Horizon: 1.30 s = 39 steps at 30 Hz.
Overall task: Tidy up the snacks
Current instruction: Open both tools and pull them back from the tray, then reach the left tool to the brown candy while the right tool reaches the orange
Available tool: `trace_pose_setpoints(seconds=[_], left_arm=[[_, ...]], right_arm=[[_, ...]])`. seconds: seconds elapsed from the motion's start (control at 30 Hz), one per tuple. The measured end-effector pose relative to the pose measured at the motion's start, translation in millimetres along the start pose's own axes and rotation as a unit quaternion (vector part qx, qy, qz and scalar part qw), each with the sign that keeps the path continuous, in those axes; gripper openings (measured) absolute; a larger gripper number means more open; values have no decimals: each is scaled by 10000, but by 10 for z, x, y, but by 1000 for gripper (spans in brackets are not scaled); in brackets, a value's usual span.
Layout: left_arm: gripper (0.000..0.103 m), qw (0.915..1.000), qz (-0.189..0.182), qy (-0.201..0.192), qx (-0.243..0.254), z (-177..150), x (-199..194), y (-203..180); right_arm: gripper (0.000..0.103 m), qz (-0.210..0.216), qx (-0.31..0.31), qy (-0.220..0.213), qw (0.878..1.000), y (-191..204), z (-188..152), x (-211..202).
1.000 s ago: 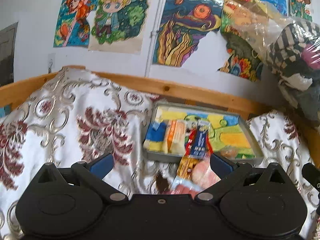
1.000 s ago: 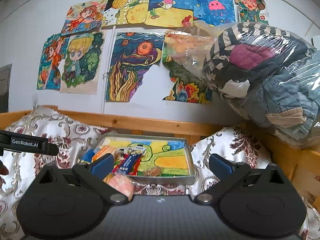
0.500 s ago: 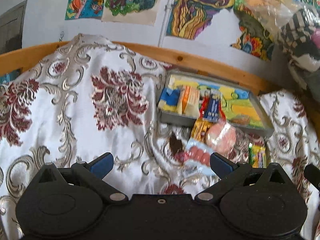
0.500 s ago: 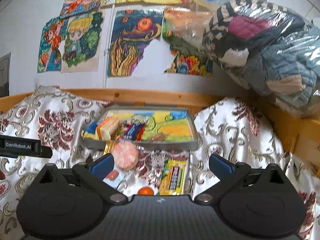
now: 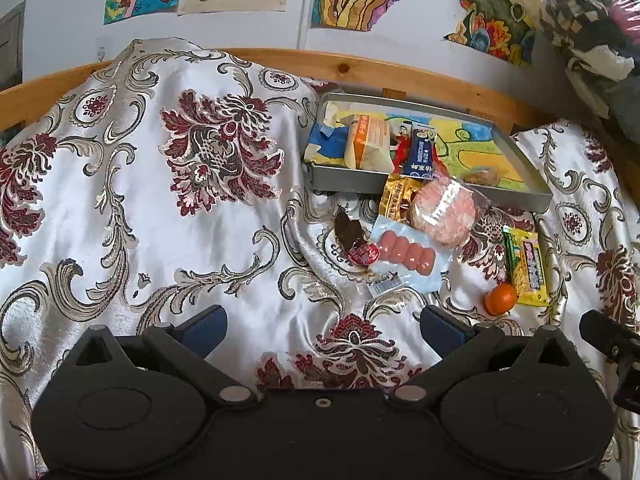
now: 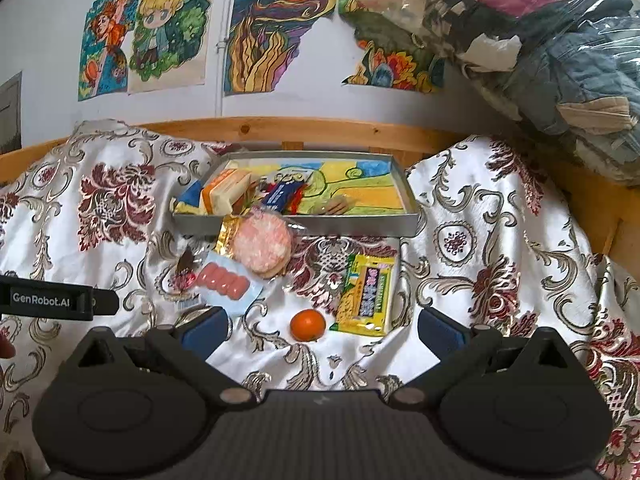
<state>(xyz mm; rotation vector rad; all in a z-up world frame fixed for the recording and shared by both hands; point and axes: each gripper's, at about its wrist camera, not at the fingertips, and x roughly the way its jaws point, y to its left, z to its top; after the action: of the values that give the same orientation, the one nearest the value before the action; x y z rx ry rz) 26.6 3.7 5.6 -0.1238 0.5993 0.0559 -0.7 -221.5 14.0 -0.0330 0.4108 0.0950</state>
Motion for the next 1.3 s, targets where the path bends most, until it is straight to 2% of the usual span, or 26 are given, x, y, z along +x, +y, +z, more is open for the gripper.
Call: trace_pose_setpoints(seconds=[0.43, 0.63, 0.97, 1.3], left_arm=[[102, 9999, 37, 60, 104, -5, 12, -44], [102, 9996, 73, 110, 263, 107, 133, -93], [102, 9980, 63, 115, 614, 310, 494, -222], [102, 9976, 146, 79, 665, 311, 857, -214]], right_arm=[[103, 158, -68, 123, 9998, 54, -46, 44], [103, 262, -231, 51, 9994, 50, -8, 85], [103, 323, -367, 237, 9985, -72, 81, 405], [103, 613, -285, 520, 9964, -128, 21, 933]])
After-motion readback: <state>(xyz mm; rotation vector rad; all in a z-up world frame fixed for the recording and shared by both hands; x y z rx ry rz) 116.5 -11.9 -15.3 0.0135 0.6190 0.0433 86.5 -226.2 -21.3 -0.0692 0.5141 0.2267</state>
